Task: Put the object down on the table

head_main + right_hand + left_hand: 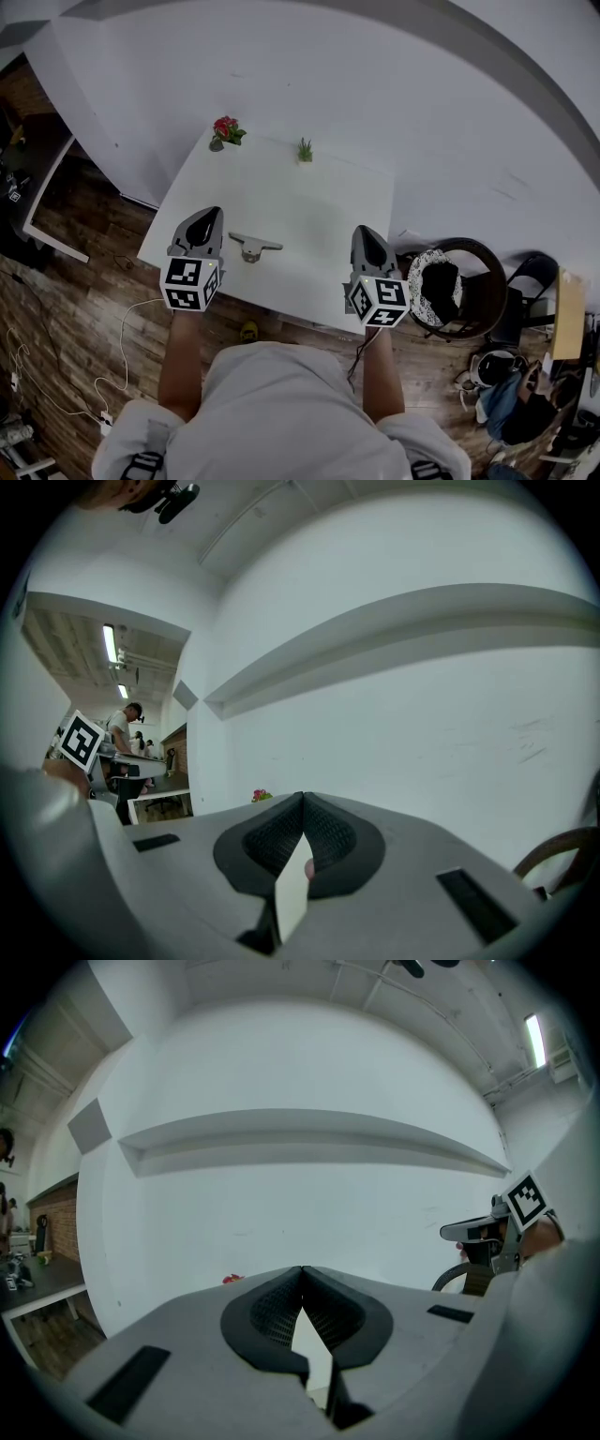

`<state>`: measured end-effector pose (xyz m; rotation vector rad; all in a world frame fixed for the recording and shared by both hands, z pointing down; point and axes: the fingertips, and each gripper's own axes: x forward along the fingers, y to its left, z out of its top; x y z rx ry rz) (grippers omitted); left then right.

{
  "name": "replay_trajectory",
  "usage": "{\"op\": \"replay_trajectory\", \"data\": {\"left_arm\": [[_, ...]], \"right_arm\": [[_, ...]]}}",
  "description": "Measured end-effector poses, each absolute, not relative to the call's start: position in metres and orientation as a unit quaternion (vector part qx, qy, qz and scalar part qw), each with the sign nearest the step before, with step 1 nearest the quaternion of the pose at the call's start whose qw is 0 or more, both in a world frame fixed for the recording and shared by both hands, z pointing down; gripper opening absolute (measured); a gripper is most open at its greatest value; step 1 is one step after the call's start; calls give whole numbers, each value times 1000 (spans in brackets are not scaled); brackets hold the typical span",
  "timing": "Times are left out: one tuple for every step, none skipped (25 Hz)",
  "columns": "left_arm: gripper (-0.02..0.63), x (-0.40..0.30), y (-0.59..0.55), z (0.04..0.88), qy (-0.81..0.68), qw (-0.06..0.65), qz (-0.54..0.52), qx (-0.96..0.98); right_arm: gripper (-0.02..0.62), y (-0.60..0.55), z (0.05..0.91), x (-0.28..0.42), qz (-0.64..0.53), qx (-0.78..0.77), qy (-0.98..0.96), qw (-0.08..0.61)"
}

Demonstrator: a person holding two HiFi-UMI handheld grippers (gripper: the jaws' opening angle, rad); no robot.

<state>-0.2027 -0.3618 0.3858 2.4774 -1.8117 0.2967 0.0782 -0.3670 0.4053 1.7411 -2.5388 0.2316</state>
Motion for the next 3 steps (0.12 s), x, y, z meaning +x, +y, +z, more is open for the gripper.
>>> {"op": "replay_trajectory", "data": {"left_arm": [[18, -203, -363, 386, -588, 29, 96, 802], [18, -204, -364, 386, -589, 29, 96, 802], [18, -205, -365, 386, -590, 29, 96, 801]], "right_arm": [[8, -368, 405, 78, 75, 564, -822, 27], [8, -369, 405, 79, 74, 564, -822, 27], [8, -370, 404, 79, 74, 563, -822, 27]]}}
